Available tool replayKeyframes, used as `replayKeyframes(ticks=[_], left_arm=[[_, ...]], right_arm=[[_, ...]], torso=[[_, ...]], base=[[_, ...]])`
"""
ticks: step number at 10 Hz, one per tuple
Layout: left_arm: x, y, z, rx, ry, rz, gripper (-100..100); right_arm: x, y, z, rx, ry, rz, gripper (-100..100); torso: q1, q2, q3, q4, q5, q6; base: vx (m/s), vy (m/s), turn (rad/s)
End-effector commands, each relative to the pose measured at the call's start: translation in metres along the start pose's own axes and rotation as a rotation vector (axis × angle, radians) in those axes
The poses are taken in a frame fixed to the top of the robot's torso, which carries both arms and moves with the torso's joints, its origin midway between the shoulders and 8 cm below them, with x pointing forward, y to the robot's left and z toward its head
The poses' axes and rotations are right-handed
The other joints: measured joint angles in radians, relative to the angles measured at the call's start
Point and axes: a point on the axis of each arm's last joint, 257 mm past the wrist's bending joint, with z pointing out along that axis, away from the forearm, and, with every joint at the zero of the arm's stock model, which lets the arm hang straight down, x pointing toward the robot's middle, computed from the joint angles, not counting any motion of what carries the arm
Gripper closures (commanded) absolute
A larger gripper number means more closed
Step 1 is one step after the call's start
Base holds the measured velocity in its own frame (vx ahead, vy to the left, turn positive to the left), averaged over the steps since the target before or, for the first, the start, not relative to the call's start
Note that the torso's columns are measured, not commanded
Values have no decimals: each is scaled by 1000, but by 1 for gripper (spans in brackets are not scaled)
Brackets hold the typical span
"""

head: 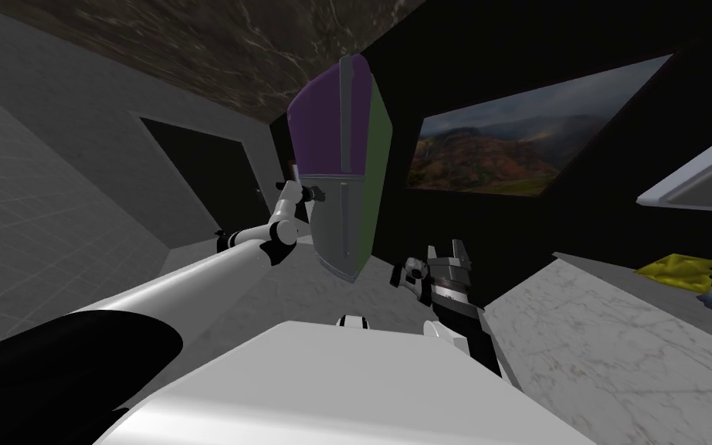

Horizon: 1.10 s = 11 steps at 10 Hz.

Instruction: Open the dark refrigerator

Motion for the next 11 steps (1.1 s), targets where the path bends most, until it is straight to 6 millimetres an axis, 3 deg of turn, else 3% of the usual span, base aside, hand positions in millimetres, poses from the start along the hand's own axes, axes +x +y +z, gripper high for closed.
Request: replayKeyframes(ticks=[1, 3, 5, 6, 8, 9, 11], left_arm=[[-2, 1, -9, -41, 34, -8, 100], [-8, -3, -20, -59, 58, -2, 100], [-3, 7, -21, -96, 75, -10, 100], [-8, -1, -31, -100, 100, 0, 100], [-3, 8, -33, -134, 120, -7, 100], [-6, -1, -45, -132, 149, 6, 100], [-1, 8, -47, -167, 170, 0, 100]], right_arm=[[0, 0, 0, 0, 0, 0, 0], [0, 0, 0, 0, 0, 0, 0], [0, 0, 0, 0, 0, 0, 0], [0, 0, 0, 0, 0, 0, 0], [0, 0, 0, 0, 0, 0, 0], [0, 0, 0, 0, 0, 0, 0], [0, 0, 0, 0, 0, 0, 0]], torso=[[3, 0, 0, 0, 1, -1], [1, -1, -1, 0, 0, 0], [2, -1, -1, 0, 1, 0], [0, -1, -1, 0, 0, 0], [2, -1, 0, 0, 1, 0], [1, 0, 0, 0, 0, 0], [2, 0, 0, 0, 1, 0]], base=[[7, 44, 64], [4, 35, 39], [10, 35, 41], [9, 36, 101], [11, 33, 29], [5, 47, 89], [7, 37, 41]])
